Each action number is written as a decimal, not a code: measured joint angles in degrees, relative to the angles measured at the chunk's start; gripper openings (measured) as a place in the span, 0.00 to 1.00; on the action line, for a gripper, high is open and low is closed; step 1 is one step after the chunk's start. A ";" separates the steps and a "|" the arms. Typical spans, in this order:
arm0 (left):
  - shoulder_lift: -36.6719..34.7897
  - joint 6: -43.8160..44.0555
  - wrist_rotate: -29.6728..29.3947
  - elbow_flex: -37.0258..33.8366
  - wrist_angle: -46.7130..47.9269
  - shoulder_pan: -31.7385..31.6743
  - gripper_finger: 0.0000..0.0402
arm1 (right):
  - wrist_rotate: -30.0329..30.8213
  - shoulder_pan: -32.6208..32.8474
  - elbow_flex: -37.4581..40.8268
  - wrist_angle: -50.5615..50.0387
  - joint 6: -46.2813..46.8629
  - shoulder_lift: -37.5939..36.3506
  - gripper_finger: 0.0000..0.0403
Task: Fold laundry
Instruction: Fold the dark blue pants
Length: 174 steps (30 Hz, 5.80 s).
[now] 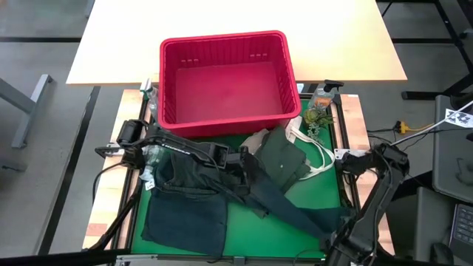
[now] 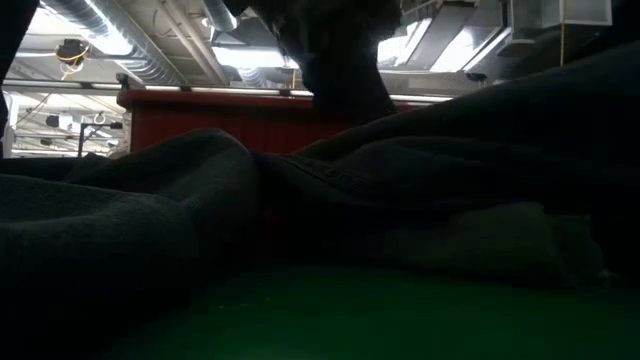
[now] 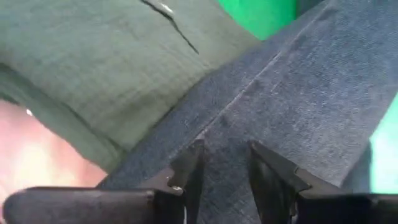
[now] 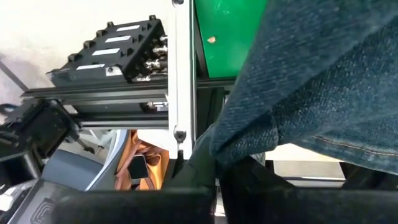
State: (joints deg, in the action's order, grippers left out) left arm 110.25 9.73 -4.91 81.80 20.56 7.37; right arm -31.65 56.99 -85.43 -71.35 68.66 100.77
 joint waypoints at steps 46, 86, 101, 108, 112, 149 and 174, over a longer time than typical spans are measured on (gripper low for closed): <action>4.53 -8.39 2.04 0.06 1.33 -2.60 0.15 | 0.65 0.00 0.00 4.20 1.57 0.81 0.01; 7.34 -10.27 -0.35 0.06 0.57 -2.47 0.50 | 2.04 0.02 0.00 3.80 -0.24 -0.57 0.01; 7.38 -1.18 1.64 3.97 7.21 -2.34 0.03 | 2.13 0.00 0.00 3.82 -0.23 -0.63 0.01; 7.44 -2.29 1.53 9.75 13.26 -2.34 0.01 | 2.07 0.00 0.00 3.82 -0.24 -0.64 0.01; 7.44 -4.28 0.25 12.97 16.17 -2.31 0.01 | 1.57 0.04 0.01 3.69 -0.70 -1.91 0.01; 7.70 -3.92 -22.40 21.91 23.03 -9.24 0.30 | 21.04 -0.41 11.69 -18.66 26.20 -28.60 0.01; 7.64 -5.77 -4.05 23.25 21.28 1.04 0.27 | 18.02 -0.39 11.72 -18.12 26.41 -43.42 0.01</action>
State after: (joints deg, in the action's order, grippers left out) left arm 117.89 3.97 -8.96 105.05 41.84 8.41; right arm -13.63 56.60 -73.71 -89.47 95.07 57.35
